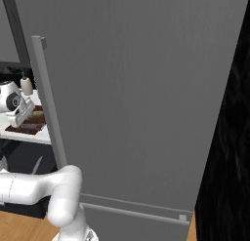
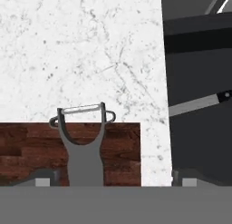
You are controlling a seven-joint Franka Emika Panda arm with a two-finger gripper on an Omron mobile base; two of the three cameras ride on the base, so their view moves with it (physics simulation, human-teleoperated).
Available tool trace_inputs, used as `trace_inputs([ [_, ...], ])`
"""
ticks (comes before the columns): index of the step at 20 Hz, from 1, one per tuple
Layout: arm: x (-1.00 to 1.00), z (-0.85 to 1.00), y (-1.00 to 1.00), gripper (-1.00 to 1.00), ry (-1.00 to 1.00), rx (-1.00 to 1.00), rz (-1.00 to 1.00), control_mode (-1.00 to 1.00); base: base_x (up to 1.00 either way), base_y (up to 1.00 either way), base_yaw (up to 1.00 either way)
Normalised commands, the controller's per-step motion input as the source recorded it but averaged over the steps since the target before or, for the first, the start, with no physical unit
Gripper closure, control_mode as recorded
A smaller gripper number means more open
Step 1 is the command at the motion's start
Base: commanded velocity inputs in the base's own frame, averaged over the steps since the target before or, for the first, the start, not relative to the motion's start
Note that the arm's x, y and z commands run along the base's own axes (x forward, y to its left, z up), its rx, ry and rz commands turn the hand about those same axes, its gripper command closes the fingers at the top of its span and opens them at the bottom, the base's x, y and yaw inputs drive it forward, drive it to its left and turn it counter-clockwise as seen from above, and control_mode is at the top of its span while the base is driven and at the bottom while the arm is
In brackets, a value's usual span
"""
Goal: Place the appropriate cutting tool for cutting the cucumber skin on the cutting board.
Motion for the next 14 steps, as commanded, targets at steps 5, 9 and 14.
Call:
trace_inputs([
  [5, -1.0, 0.94, -0.75, -1.0, -0.11, 0.14, -0.05, -1.0, 0.0, 0.0, 0.0],
  [9, -1.0, 0.9, -0.53, -1.0, -0.17, 0.08, -0.08, -1.0, 0.0, 0.0, 0.0],
  [14, -1.0, 0.63, 0.03, -1.0, -0.21, -0.02, -0.05, -1.0, 0.0, 0.0, 0.0],
])
